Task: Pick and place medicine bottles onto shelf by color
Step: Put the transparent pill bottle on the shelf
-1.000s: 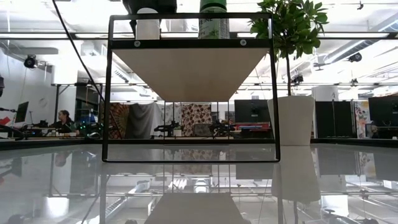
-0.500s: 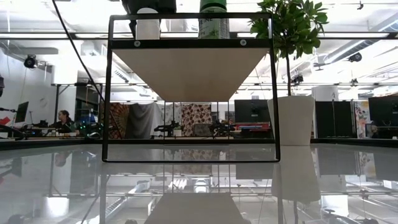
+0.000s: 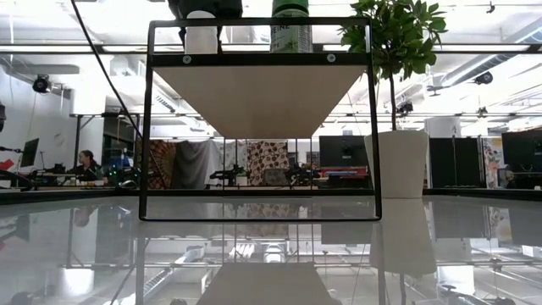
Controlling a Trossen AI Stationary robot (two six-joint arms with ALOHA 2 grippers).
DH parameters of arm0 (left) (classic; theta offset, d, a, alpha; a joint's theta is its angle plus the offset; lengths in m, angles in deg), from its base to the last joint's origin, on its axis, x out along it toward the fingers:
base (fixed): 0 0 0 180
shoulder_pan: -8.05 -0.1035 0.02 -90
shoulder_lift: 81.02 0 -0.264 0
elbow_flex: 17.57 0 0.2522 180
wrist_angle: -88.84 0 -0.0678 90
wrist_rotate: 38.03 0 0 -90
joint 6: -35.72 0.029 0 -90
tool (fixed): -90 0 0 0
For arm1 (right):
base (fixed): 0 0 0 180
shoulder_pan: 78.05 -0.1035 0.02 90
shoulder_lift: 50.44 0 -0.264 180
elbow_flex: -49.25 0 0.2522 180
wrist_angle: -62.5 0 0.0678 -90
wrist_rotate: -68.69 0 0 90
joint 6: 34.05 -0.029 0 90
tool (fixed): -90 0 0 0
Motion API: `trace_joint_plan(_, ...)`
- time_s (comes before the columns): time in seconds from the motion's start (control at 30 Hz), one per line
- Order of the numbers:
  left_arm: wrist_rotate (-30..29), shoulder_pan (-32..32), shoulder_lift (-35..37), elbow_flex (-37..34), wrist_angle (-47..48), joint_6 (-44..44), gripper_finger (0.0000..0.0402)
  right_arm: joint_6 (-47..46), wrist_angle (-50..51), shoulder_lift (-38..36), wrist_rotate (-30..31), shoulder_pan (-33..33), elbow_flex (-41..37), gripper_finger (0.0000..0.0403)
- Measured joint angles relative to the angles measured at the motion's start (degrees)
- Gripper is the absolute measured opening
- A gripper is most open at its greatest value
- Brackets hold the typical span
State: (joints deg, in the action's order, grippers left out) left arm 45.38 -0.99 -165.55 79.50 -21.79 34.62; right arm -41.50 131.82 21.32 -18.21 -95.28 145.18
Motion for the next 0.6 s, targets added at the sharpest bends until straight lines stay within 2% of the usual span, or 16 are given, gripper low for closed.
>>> trace_joint_plan(0.33,-1.84,0.0,0.0,-0.02,0.13,0.04,0.0187,-0.74,1.28,0.0,-0.01,0.0,-0.02,0.0233)
trace_joint_plan(0.6,-2.86,0.0,0.1,1.35,0.58,1.26,0.0194,-1.14,1.27,0.0,-0.01,0.0,-0.02,0.0233)
